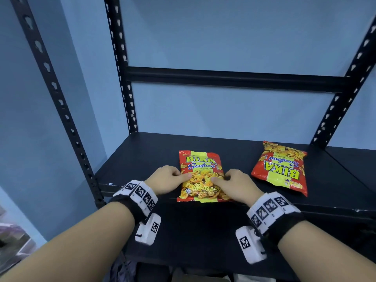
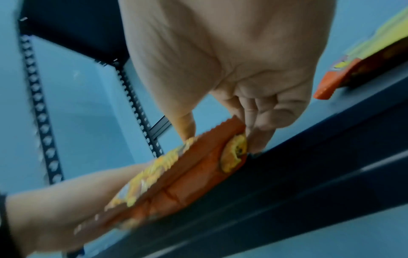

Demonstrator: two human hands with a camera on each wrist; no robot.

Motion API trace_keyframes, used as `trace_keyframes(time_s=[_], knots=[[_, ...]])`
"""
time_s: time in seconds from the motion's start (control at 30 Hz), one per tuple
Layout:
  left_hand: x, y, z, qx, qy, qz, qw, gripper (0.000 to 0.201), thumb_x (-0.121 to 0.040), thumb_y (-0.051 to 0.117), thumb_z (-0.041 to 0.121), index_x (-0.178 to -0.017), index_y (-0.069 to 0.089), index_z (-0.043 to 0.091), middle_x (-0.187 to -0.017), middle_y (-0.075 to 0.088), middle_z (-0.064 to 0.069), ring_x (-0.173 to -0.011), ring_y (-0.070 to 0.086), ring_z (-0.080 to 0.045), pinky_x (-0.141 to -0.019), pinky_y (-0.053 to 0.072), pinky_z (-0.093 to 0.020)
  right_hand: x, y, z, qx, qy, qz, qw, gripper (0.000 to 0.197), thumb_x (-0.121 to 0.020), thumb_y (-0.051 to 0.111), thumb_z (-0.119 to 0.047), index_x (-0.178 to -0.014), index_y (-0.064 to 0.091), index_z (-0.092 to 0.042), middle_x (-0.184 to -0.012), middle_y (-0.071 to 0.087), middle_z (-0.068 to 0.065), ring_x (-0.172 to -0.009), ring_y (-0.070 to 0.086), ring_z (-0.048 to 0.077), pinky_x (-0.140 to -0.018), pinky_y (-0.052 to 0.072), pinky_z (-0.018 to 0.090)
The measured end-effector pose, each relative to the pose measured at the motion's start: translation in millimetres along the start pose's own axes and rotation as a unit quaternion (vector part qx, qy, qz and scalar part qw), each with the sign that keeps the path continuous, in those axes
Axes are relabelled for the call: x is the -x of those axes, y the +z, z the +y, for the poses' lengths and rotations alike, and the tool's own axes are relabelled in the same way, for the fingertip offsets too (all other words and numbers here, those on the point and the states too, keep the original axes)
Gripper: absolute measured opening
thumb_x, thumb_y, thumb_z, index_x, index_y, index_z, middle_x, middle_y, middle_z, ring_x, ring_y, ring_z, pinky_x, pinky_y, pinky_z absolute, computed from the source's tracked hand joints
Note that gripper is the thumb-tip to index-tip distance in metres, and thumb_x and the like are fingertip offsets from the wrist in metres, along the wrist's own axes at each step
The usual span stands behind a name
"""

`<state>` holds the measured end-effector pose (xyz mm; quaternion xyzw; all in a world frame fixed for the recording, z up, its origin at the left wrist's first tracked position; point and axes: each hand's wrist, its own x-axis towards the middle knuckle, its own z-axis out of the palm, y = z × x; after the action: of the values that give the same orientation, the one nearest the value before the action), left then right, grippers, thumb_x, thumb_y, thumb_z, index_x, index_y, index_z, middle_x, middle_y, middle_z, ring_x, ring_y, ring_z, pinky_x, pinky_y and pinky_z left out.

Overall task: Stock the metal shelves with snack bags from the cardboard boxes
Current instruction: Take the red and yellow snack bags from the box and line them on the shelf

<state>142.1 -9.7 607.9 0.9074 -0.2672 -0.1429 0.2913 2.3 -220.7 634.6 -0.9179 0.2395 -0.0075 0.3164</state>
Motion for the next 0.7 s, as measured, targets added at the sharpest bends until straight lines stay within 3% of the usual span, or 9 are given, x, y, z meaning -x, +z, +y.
trace_keyframes(time_s=[0.1, 0.2, 0.3, 0.37, 0.5, 0.7], knots=[[0.6, -8.0, 10.4, 0.053, 0.008, -0.051, 0.997, 0.048, -0.091, 0.066, 0.061, -0.106, 0.067, 0.015, -0.092, 0.069, 0.005, -0.08, 0.063, -0.007, -0.071, 0.047, -0.022, -7.5, -5.6, -1.3, -0.109, 0.047, -0.074, 0.99, 0.038, -0.085, 0.078, -0.051, -0.086, 0.068, -0.014, -0.07, 0.069, -0.002, -0.061, 0.063, 0.014, -0.056, 0.05, 0.026], [-0.1, -14.9, 13.1, 0.096, 0.016, -0.079, 0.992, 0.039, -0.092, 0.072, 0.048, -0.115, 0.059, 0.02, -0.093, 0.069, 0.009, -0.079, 0.064, -0.002, -0.068, 0.046, -0.017, -11.5, -7.0, -2.4, -0.196, 0.053, -0.123, 0.971, 0.03, -0.083, 0.085, -0.034, -0.092, 0.068, -0.012, -0.073, 0.07, 0.001, -0.056, 0.059, 0.014, -0.055, 0.051, 0.026], [-1.8, -23.4, 7.5, 0.166, 0.025, -0.092, 0.981, 0.047, -0.086, 0.081, 0.042, -0.116, 0.051, 0.024, -0.096, 0.075, 0.002, -0.086, 0.07, -0.012, -0.078, 0.054, -0.031, -14.5, -8.5, -5.8, -0.211, -0.001, -0.087, 0.974, 0.044, -0.081, 0.088, -0.027, -0.111, 0.059, -0.016, -0.091, 0.073, 0.003, -0.067, 0.065, 0.013, -0.058, 0.055, 0.026], [-3.6, -30.6, 4.5, 0.202, 0.043, -0.084, 0.975, 0.054, -0.081, 0.087, 0.031, -0.117, 0.047, 0.022, -0.105, 0.077, -0.003, -0.096, 0.074, -0.022, -0.083, 0.056, -0.041, -16.6, -9.2, -9.5, -0.202, -0.053, -0.049, 0.977, 0.053, -0.078, 0.089, -0.025, -0.117, 0.053, -0.02, -0.093, 0.072, 0.005, -0.072, 0.069, 0.016, -0.059, 0.057, 0.027], [-4.1, -43.8, 3.6, 0.235, 0.083, -0.044, 0.967, 0.078, -0.071, 0.093, 0.012, -0.133, 0.047, 0.022, -0.121, 0.073, 0.002, -0.109, 0.072, -0.016, -0.099, 0.057, -0.045, -21.8, -7.2, -13.6, -0.199, -0.124, -0.004, 0.972, 0.058, -0.077, 0.09, -0.028, -0.119, 0.05, -0.03, -0.101, 0.071, 0.005, -0.079, 0.072, 0.02, -0.064, 0.057, 0.03], [7.3, -39.4, -10.0, 0.19, 0.114, -0.069, 0.973, 0.07, -0.069, 0.096, 0.018, -0.129, 0.06, 0.024, -0.119, 0.075, 0.007, -0.112, 0.07, -0.013, -0.104, 0.052, -0.041, -16.7, 6.2, -6.9, -0.216, -0.192, 0.019, 0.957, 0.052, -0.082, 0.086, -0.022, -0.116, 0.051, -0.04, -0.102, 0.068, -0.002, -0.081, 0.071, 0.017, -0.075, 0.061, 0.037]])
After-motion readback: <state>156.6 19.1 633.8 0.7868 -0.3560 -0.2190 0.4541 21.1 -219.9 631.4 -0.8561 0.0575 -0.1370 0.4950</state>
